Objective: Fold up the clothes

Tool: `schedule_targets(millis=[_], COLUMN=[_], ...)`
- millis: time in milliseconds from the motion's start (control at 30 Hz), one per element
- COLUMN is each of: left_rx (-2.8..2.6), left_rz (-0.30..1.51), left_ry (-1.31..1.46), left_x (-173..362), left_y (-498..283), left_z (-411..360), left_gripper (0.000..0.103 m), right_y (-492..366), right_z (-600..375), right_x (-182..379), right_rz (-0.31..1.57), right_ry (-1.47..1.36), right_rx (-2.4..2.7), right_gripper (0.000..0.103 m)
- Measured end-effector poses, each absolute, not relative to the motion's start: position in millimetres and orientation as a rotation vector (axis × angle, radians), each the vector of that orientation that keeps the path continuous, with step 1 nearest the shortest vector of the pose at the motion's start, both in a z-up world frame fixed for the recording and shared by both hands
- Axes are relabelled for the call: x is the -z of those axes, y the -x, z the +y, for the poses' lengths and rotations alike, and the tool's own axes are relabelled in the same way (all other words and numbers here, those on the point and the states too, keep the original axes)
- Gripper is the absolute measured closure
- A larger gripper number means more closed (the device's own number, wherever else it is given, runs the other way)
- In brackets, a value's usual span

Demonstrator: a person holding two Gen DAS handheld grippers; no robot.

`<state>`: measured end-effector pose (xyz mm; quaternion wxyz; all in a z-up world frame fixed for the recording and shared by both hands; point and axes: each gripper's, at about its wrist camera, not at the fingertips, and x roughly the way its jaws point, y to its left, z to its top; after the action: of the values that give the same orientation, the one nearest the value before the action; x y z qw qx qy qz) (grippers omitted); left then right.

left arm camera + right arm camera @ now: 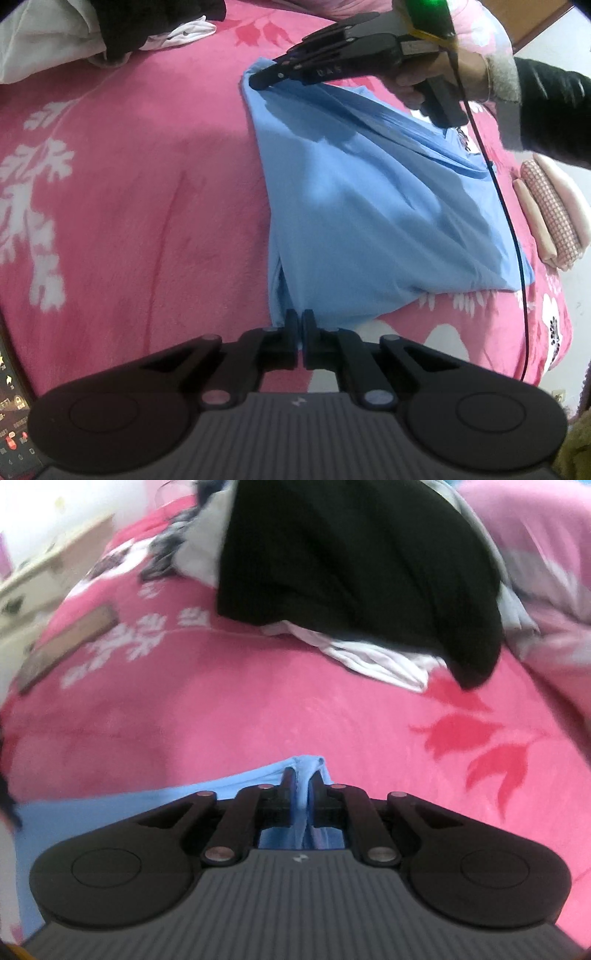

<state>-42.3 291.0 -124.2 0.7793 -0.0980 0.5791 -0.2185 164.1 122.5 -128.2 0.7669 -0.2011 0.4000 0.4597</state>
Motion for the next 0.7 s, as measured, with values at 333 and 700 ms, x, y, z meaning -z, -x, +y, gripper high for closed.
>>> schedule_targets(millis=[333,700], left_rx=[0.504,0.533], left_rz=[1.277,1.279], left_ry=[0.17,0.129], left_x=[123,122], left_y=[34,33], left_z=[287,281], left_gripper=[0.1,0.099], right_y=[-223,-147], right_z=[44,-12], right_x=[96,61], right_rz=[0.883,0.945], right_ry=[-0.293,0.063], right_rx=[-0.656,-0.693], right_gripper=[0.048,0.051])
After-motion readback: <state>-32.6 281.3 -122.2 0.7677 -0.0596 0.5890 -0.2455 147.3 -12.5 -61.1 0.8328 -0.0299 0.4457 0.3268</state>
